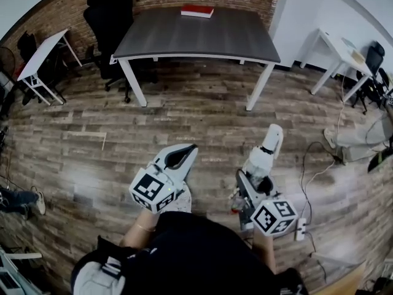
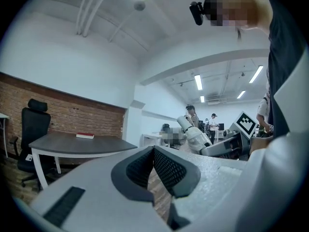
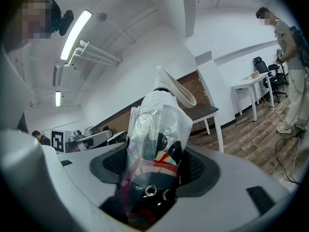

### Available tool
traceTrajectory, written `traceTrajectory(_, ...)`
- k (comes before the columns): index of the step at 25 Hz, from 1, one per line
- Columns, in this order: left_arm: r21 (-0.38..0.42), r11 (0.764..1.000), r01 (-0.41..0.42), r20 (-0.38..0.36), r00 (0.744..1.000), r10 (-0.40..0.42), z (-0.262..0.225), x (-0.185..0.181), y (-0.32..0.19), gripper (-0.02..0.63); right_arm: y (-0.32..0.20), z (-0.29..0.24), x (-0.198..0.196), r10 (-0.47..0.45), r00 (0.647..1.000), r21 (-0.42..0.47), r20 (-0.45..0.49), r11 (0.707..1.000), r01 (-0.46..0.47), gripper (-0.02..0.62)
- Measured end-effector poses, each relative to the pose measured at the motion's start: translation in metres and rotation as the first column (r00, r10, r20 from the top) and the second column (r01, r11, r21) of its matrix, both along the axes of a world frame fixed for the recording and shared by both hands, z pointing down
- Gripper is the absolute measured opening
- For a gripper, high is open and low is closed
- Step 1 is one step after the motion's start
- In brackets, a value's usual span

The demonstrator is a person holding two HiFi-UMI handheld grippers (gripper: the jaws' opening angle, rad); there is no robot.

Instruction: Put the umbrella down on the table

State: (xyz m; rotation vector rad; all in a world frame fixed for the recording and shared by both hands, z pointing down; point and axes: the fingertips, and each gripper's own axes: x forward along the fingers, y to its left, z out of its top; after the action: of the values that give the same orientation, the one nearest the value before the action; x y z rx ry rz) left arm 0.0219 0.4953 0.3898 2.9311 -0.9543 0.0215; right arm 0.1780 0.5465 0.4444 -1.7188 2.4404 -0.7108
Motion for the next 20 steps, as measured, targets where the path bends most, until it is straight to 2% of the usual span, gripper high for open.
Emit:
traceTrajectory(3, 0.012, 1.0, -0.02, -0.01, 1.0, 0.02, 0.008, 0.004, -0.028, -0.003, -0.02, 0.009, 0.003, 0.021, 1.0, 0.001, -0.013, 1.0, -0.021, 0.295)
traceTrajectory(9, 0.011, 0.998, -0.069, -0.008, 0.998, 0.069, -0.001, -0.008, -0.126, -0.003, -0.11, -0.008, -0.015, 0.054, 0.999, -0.007, 0.0, 0.999, -0.054, 0.293)
traceTrajectory(15, -0.013, 0.99, -0.143, -0.008, 0.99, 0.143, 0.002, -0.005, -0.197, -0.003, -0.179, -0.007, -0.022, 0.103, 0.994, -0.033, 0.025, 0.994, -0.102, 0.293)
traceTrajectory(20, -0.011, 0.985, -0.17, 0.003, 0.985, 0.171, -0.002, -0.012, -0.25, -0.003, -0.231, -0.014, -0.03, 0.131, 0.991, -0.044, 0.029, 0.991, -0.129, 0.293)
